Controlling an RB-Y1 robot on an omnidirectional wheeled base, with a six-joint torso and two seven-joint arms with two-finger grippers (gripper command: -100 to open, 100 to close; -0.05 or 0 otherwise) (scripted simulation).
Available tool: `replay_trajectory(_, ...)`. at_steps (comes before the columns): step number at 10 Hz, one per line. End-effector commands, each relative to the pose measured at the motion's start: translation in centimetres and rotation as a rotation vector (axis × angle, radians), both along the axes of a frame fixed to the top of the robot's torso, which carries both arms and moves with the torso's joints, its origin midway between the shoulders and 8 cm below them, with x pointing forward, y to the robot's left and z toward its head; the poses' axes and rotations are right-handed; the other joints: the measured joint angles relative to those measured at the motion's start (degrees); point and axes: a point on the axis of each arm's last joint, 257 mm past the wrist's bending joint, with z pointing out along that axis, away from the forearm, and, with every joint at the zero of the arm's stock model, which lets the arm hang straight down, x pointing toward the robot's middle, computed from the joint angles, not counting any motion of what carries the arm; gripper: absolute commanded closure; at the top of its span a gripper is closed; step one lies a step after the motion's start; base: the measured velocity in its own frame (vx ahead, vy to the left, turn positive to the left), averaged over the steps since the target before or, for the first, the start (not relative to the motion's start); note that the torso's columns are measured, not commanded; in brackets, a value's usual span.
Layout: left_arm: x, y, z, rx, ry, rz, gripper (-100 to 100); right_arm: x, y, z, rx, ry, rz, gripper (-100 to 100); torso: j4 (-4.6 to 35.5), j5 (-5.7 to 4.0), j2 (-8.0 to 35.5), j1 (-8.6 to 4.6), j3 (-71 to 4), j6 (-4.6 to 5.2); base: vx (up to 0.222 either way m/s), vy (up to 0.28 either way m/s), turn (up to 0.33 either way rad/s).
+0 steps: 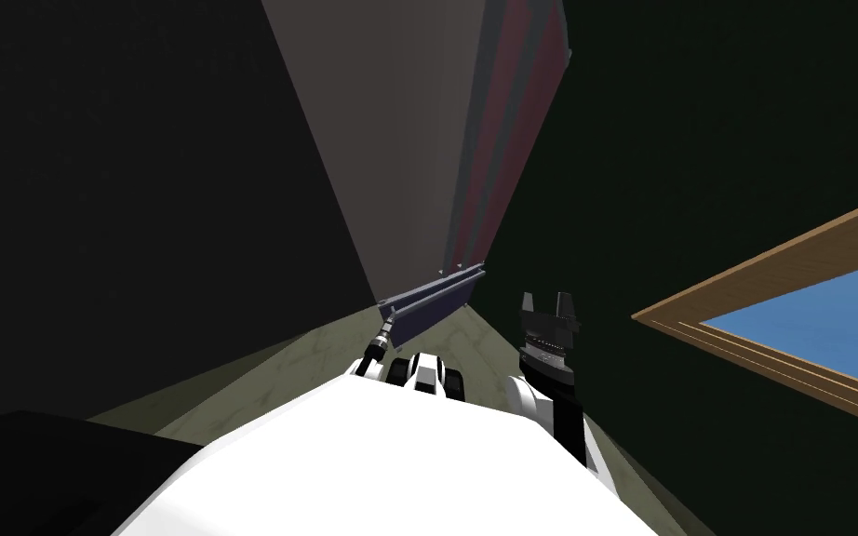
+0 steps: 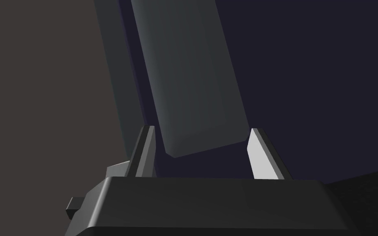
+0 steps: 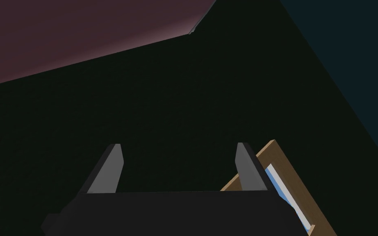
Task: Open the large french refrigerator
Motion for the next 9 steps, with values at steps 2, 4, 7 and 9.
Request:
replay_trajectory(2, -0.7, -0.7, 0.0, -0.004, -0.003, -0.027, 100, 0.0, 0.0, 0.0, 0.0, 0.0, 0.0, 0, 0.02, 0.0, 0.11, 0.13, 0.05, 0.02, 0.02, -0.027, 0.048)
replay_trajectory(4, -0.7, -1.2, 0.3, -0.003, 0.0, -0.035, 100, 0.0, 0.0, 0.0, 0.0, 0.0, 0.0, 0, 0.08, 0.07, 0.37, -0.06, 0.21, 0.2, -0.119, -0.087, 0.007)
replay_trajectory(7, -0.8, -1.4, 0.3, -0.001, 0.003, -0.037, 100, 0.0, 0.0, 0.0, 0.0, -0.001, 0.0, 0, 0.15, -0.03, 0.14, -0.15, 0.06, 0.23, -0.127, -0.104, 0.002)
replay_trajectory(9, -1.3, -2.1, 0.1, -0.002, 0.011, -0.043, 100, 0.0, 0.0, 0.0, 0.0, 0.0, 0.0, 0, 0.1, 0.01, 0.08, 0.0, 0.01, 0.18, -0.133, -0.104, 0.02)
